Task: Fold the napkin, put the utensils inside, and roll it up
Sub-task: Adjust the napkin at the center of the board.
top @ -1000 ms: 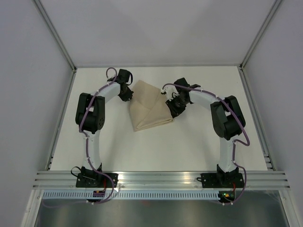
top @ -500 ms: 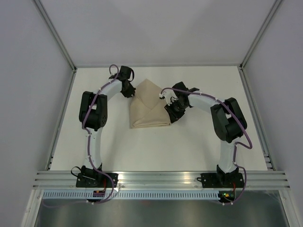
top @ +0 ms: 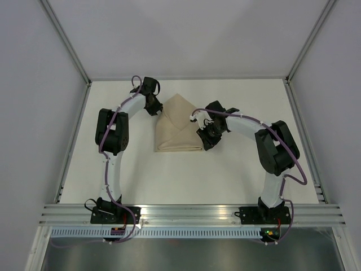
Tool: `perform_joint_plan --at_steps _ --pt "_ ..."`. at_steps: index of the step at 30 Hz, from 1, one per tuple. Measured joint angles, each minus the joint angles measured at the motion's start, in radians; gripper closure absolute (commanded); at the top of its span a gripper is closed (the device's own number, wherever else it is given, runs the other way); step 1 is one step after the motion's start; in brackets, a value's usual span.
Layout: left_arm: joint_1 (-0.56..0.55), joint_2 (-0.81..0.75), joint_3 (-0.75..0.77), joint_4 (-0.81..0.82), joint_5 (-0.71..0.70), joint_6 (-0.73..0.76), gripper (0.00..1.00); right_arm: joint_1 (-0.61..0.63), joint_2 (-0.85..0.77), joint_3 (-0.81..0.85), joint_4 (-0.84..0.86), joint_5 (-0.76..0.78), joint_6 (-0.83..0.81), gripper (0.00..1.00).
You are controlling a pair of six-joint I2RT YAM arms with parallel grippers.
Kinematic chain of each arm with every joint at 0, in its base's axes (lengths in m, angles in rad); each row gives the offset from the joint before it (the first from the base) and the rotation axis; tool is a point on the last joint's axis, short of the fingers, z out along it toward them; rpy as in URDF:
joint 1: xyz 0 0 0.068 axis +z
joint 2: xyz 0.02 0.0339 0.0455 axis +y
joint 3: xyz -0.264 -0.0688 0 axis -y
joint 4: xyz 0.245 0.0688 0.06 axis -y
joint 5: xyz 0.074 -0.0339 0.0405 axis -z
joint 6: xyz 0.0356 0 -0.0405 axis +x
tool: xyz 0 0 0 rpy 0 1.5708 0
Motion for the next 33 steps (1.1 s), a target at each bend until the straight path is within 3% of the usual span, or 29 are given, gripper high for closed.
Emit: perform_joint_plan --at_steps 13,16,19,23,33 --pt "0.059 -0.08 -0.041 0.039 0.046 0.089 0.39 0.0 -0.121 -0.046 0.026 0.056 -0.015 0.69" --pt "0.085 -0.189 -0.105 0.066 0.055 0.127 0.36 0.0 -0.171 -0.041 0.034 0.076 -0.029 0.65" --pt "0.105 -0.343 -0.201 0.131 0.079 0.164 0.36 0.0 -0.202 -0.032 0.039 0.078 -0.052 0.5" --pt "0.106 -0.524 -0.314 0.205 0.135 0.195 0.36 0.004 -0.208 0.005 0.042 0.077 -0.09 0.41" --pt "0.099 -0.939 -0.643 0.308 0.251 0.26 0.31 0.107 -0.183 0.037 0.108 0.141 -0.175 0.32"
